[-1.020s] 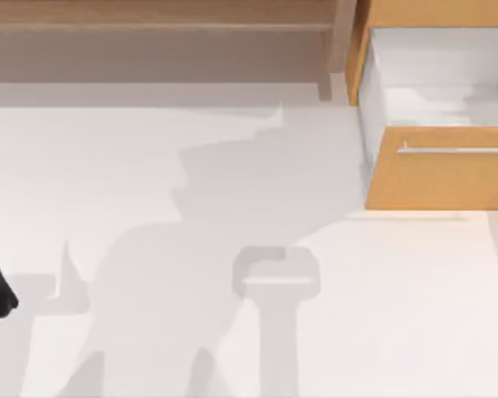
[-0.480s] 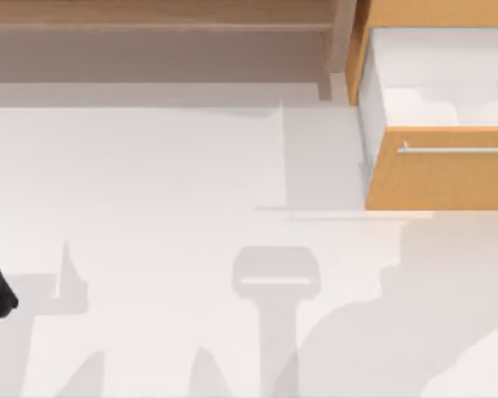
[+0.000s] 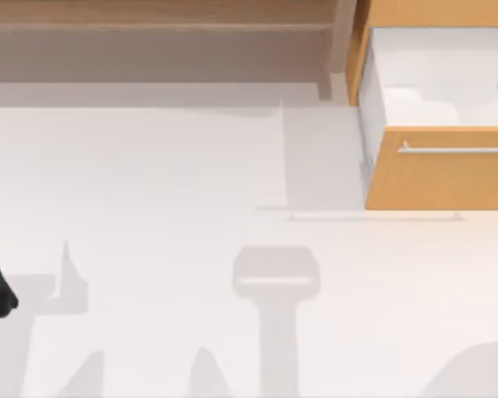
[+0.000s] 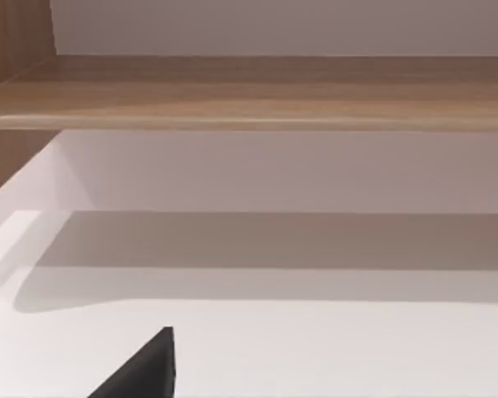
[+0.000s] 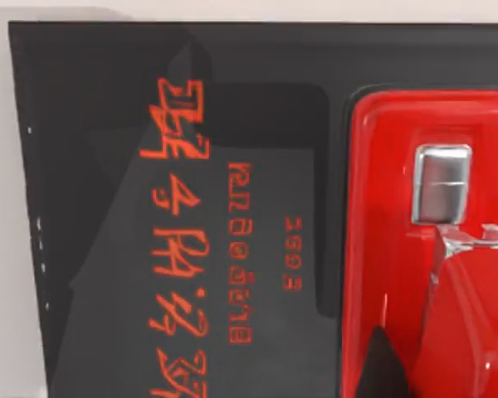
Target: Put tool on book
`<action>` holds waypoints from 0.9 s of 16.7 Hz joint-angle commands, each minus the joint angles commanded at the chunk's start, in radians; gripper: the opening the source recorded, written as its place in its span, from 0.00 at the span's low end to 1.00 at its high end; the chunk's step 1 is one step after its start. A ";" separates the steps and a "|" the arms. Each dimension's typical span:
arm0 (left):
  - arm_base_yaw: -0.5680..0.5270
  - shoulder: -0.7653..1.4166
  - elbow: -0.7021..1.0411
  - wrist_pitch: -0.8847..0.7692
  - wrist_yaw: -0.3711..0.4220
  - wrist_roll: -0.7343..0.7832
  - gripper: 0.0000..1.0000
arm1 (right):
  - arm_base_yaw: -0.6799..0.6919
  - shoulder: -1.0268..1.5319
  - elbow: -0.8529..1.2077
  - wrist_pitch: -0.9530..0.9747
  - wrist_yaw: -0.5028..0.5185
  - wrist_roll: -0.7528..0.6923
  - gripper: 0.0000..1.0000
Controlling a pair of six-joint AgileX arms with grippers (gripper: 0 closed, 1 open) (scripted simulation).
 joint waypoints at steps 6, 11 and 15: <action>0.000 0.000 0.000 0.000 0.000 0.000 1.00 | 0.000 0.004 -0.005 -0.001 0.000 -0.002 0.00; 0.000 0.000 0.000 0.000 0.000 0.000 1.00 | 0.001 0.034 -0.055 0.080 0.000 0.001 0.00; 0.000 0.000 0.000 0.000 0.000 0.000 1.00 | 0.001 0.048 -0.079 0.119 0.000 0.002 0.00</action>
